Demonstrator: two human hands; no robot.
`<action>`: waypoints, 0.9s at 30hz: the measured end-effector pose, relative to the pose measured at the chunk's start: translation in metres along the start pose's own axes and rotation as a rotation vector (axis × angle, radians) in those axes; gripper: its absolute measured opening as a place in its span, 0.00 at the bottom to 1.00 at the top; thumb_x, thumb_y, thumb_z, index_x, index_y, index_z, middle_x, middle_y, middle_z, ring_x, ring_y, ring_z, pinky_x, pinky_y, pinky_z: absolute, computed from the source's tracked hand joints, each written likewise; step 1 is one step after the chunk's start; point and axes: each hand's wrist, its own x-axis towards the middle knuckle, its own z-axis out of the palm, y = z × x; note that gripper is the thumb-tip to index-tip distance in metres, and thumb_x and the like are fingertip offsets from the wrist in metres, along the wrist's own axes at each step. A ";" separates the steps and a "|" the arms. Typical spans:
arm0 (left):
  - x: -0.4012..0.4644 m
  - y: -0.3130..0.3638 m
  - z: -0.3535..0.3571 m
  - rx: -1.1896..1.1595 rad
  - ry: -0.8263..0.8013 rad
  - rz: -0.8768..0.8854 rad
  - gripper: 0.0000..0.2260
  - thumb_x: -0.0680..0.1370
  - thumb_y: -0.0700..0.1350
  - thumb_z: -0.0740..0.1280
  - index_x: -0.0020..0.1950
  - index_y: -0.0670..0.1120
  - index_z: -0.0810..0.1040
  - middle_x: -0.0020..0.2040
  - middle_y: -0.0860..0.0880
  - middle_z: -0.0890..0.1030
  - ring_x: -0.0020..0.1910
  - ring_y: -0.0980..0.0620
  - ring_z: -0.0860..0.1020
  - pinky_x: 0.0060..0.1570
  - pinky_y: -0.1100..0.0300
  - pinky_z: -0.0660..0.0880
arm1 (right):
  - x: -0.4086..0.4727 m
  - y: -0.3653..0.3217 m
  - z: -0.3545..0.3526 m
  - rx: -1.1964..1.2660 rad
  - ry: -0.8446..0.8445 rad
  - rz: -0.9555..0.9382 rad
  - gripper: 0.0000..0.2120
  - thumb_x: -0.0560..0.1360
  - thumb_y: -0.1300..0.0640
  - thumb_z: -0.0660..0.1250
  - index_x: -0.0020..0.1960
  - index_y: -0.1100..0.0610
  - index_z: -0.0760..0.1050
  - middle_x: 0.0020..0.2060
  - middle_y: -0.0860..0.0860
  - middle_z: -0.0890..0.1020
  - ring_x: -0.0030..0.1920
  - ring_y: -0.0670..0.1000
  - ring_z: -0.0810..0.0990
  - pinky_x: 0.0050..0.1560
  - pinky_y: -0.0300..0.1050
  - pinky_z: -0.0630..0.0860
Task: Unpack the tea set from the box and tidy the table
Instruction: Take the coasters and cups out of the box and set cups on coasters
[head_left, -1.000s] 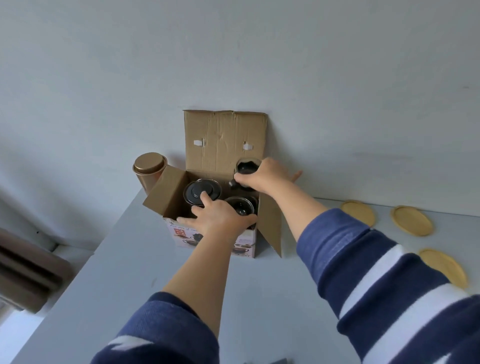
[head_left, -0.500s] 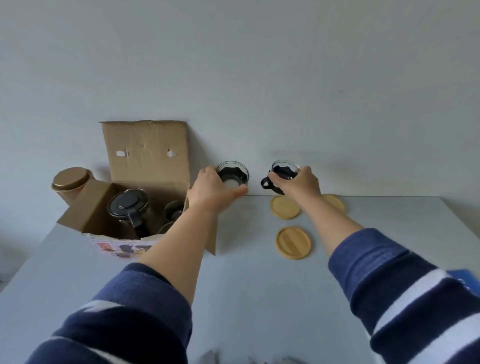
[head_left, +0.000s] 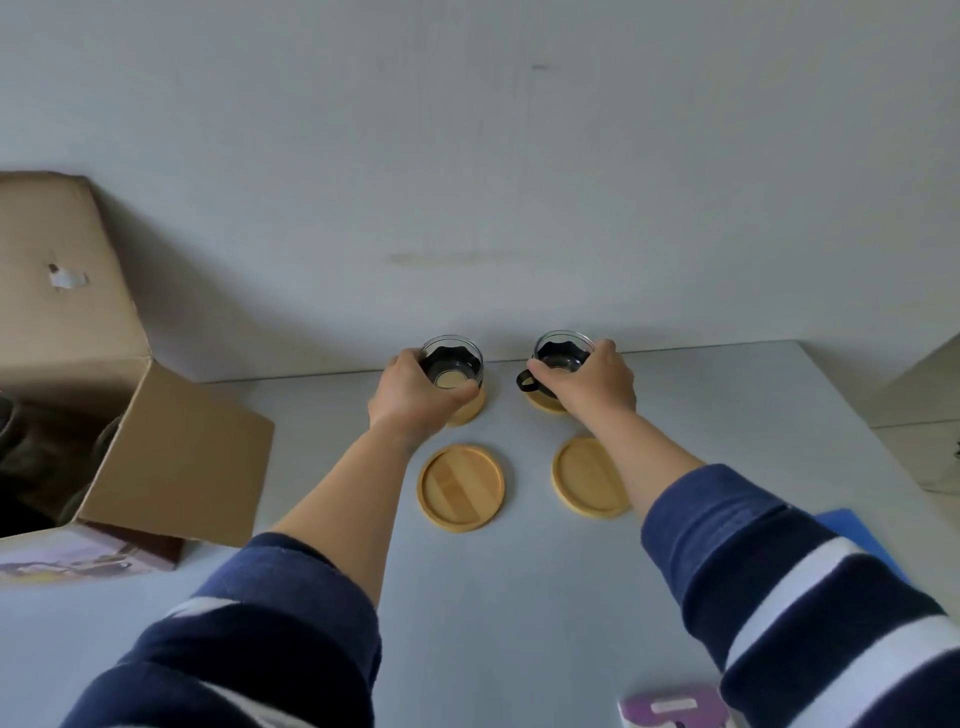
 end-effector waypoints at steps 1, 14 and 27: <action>0.005 -0.002 0.005 0.002 -0.001 -0.002 0.35 0.66 0.58 0.74 0.69 0.47 0.69 0.63 0.50 0.77 0.60 0.49 0.77 0.61 0.49 0.74 | 0.004 0.004 0.003 -0.023 0.001 0.001 0.42 0.62 0.32 0.71 0.65 0.58 0.67 0.62 0.54 0.75 0.64 0.59 0.72 0.59 0.55 0.75; 0.016 -0.013 0.013 0.103 -0.028 0.040 0.46 0.71 0.63 0.70 0.79 0.45 0.53 0.76 0.48 0.63 0.76 0.46 0.58 0.73 0.44 0.61 | 0.006 0.009 0.004 -0.149 0.002 0.044 0.52 0.63 0.26 0.66 0.75 0.53 0.54 0.70 0.56 0.64 0.70 0.60 0.62 0.64 0.59 0.65; -0.047 -0.086 -0.181 0.490 0.335 0.067 0.19 0.77 0.51 0.65 0.68 0.50 0.74 0.79 0.47 0.53 0.79 0.44 0.44 0.76 0.42 0.44 | -0.120 -0.145 0.048 -0.278 -0.194 -0.479 0.22 0.75 0.48 0.63 0.68 0.50 0.64 0.65 0.55 0.68 0.67 0.59 0.63 0.58 0.53 0.67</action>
